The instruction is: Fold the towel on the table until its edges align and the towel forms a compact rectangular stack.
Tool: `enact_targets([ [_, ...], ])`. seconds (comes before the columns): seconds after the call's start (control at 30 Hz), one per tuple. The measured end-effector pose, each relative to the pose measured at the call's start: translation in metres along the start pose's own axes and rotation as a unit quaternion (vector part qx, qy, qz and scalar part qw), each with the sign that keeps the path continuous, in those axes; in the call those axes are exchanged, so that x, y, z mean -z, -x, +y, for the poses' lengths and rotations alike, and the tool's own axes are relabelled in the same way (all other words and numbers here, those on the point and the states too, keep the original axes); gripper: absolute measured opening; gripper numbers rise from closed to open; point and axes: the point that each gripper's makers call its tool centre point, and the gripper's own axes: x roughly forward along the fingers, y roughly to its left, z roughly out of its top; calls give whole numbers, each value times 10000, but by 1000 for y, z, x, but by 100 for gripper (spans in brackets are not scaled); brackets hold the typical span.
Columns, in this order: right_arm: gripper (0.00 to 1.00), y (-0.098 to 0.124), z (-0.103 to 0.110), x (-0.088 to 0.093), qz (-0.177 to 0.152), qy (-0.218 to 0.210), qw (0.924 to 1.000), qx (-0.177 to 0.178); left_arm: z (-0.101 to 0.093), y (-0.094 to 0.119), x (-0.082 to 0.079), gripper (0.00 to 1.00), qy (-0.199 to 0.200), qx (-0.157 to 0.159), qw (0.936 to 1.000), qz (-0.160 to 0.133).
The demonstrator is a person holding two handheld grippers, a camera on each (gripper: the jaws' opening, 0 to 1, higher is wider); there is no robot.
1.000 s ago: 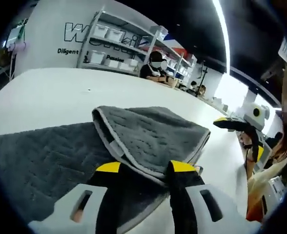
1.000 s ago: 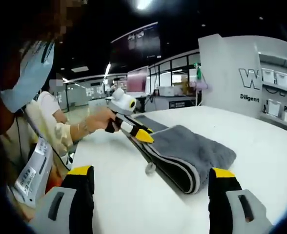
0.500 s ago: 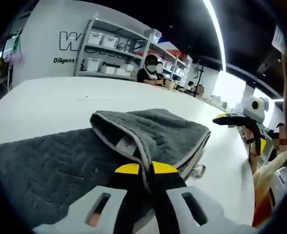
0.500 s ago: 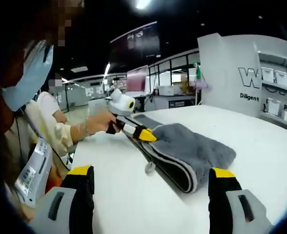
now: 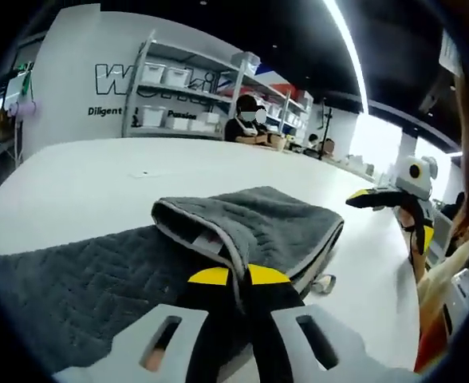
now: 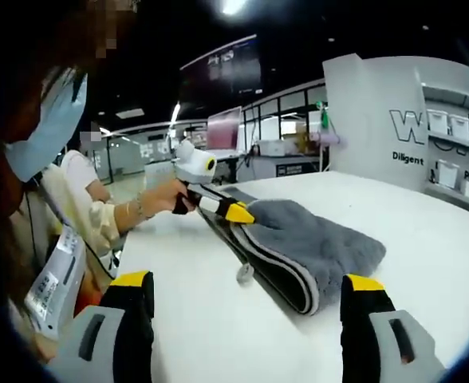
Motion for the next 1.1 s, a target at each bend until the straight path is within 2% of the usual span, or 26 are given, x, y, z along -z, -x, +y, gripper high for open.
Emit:
enact_targets([
  [0.23, 99, -1, 1, 1, 33, 2, 10000, -27, 1, 6, -2, 4, -194, -48, 9998, 35],
  [0.67, 99, -1, 1, 2, 41, -15, 10000, -23, 10, 18, -20, 4, -209, -195, 9993, -234],
  [1.1, 99, -1, 0, 2, 48, -12, 10000, -34, 29, 39, -26, 4, -282, -478, 9980, -299],
])
